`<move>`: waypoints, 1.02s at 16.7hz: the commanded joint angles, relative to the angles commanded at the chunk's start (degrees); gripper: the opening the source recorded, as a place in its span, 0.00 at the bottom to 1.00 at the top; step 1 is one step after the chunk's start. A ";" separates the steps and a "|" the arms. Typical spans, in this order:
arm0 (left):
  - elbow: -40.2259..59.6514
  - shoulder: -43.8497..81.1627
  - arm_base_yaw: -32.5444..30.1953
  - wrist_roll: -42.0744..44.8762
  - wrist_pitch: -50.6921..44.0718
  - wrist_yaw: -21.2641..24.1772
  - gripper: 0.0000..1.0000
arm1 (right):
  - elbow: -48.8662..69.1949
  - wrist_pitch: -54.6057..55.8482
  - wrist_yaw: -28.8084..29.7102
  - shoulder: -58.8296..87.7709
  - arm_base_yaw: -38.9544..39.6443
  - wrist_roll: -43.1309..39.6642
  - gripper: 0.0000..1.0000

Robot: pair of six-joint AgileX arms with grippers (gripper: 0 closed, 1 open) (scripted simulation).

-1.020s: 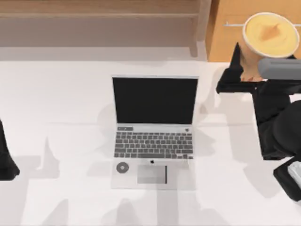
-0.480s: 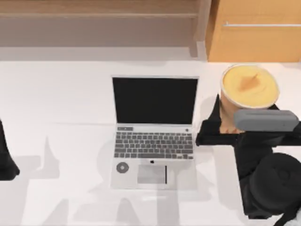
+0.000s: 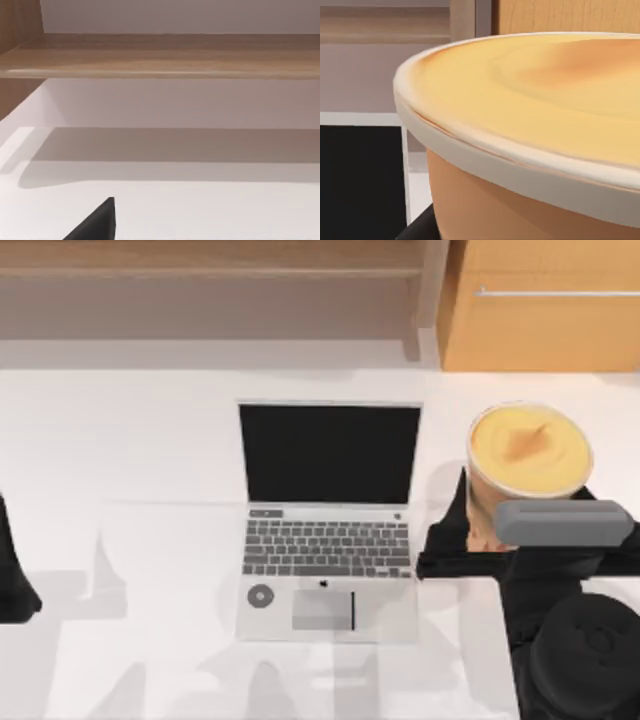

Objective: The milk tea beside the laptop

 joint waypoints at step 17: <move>0.00 0.00 0.00 0.00 0.00 0.00 1.00 | 1.74 7.62 -0.64 4.05 -0.45 -0.10 0.00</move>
